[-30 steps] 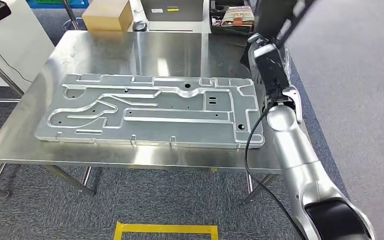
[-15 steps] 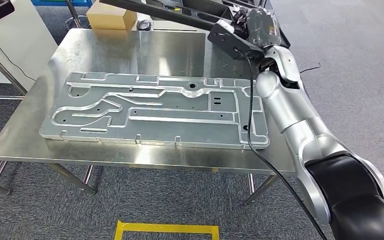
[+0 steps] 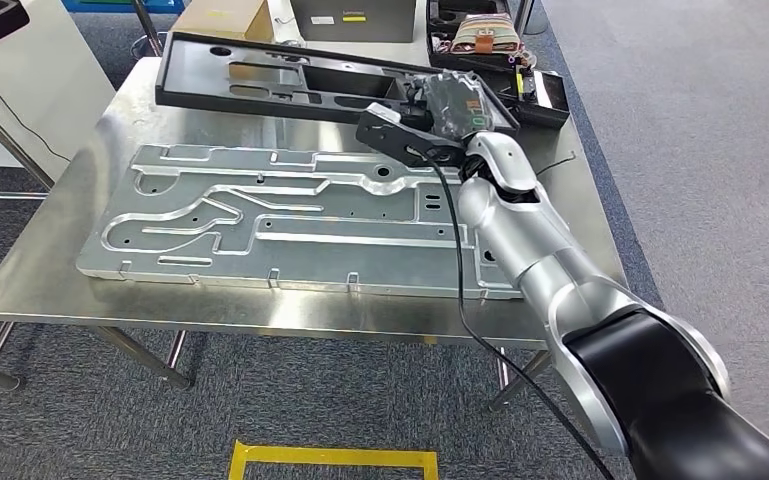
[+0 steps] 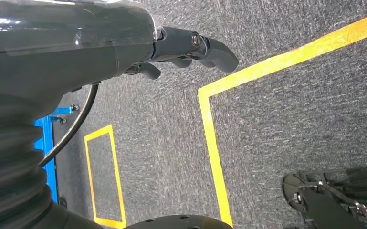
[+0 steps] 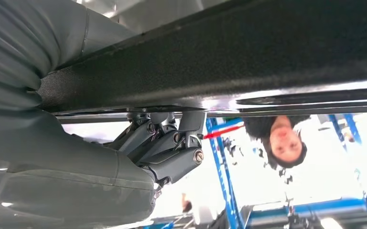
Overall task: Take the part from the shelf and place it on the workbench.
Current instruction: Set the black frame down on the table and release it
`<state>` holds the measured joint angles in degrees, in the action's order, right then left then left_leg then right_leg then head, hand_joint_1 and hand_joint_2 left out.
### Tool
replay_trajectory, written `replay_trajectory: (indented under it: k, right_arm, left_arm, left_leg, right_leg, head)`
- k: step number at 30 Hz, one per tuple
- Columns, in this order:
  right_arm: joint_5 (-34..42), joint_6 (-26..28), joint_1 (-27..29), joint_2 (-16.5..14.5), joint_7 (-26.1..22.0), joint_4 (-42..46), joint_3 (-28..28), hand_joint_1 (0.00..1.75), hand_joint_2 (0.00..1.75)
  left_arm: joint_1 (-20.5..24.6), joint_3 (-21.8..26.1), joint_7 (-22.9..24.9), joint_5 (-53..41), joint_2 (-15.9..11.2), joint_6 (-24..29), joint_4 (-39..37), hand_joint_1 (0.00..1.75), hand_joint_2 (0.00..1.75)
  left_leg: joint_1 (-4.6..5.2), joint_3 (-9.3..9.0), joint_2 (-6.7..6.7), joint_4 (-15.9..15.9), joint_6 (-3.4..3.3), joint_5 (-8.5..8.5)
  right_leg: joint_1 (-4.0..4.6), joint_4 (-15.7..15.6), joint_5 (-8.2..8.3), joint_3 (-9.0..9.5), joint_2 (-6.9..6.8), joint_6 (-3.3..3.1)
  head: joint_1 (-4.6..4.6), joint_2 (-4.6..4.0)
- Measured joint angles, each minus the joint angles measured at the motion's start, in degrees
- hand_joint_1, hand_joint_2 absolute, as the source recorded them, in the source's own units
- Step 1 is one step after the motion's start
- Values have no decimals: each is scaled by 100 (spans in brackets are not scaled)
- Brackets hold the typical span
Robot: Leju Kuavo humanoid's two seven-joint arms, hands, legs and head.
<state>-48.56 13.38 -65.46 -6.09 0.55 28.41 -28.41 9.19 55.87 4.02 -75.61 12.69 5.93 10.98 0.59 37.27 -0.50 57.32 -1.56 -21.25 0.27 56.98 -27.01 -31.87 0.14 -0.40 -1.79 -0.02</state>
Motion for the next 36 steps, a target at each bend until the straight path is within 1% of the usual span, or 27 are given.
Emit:
replay_trajectory:
  k: [8,12,18,20,22,24,26,28,32,36]
  right_arm:
    - [15,60,229,-309,-2,-307,-15,175,175]
    - [7,208,336,-388,46,-430,-15,175,175]
    - [-201,481,551,-388,237,-620,-15,175,175]
    - [-290,581,627,-364,360,-686,-15,175,175]
    - [-394,702,699,-307,475,-742,-15,175,175]
    - [-513,792,743,-240,553,-790,-15,87,87]
    - [-628,836,755,-192,627,-834,-15,0,0]
    - [-726,871,753,-155,703,-865,-13,0,0]
    - [-887,957,739,-86,785,-892,2,0,0]
    - [-963,985,698,-33,802,-905,38,0,0]
  left_arm:
    - [2,-63,7,-12,9,19,1,0,175]
    - [-5,-108,-81,-69,16,91,1,0,175]
    - [-6,-232,-562,-168,34,116,1,0,175]
    - [-17,-263,-874,-178,45,210,1,0,175]
    - [-37,-327,-1231,-235,73,443,1,0,175]
    - [-51,-398,-1316,-272,105,479,0,0,175]
    - [-60,-428,-1228,-262,116,297,-1,0,175]
    - [-64,-452,-1175,-252,116,186,-1,0,175]
    - [-56,-506,-1087,-199,116,165,-1,0,0]
    - [-45,-508,-1069,-95,116,-2,-1,0,0]
  left_leg:
    - [-1,0,0,-1,0,0]
    - [-1,0,-1,0,1,0]
    - [0,0,0,1,0,0]
    - [0,0,0,3,0,0]
    - [0,0,-1,4,0,0]
    - [0,1,1,4,1,-1]
    - [0,1,8,4,2,-2]
    - [0,0,13,5,3,-3]
    - [-2,-1,12,5,3,-2]
    - [-4,-2,14,5,3,-3]
  right_leg:
    - [4,0,-1,1,0,-1]
    - [4,0,-1,1,-1,-1]
    - [2,-1,0,0,0,0]
    - [-2,-2,0,-1,0,0]
    - [-4,-2,0,0,-2,0]
    - [-4,-1,0,0,1,1]
    - [-4,-1,2,-2,10,2]
    - [-4,-2,3,-3,15,3]
    - [-2,-1,3,-2,13,3]
    - [0,0,3,-2,15,3]
  head:
    - [0,0]
    - [0,0]
    - [0,0]
    - [0,0]
    - [0,0]
    - [0,0]
    - [0,0]
    - [0,0]
    - [0,0]
    - [0,0]
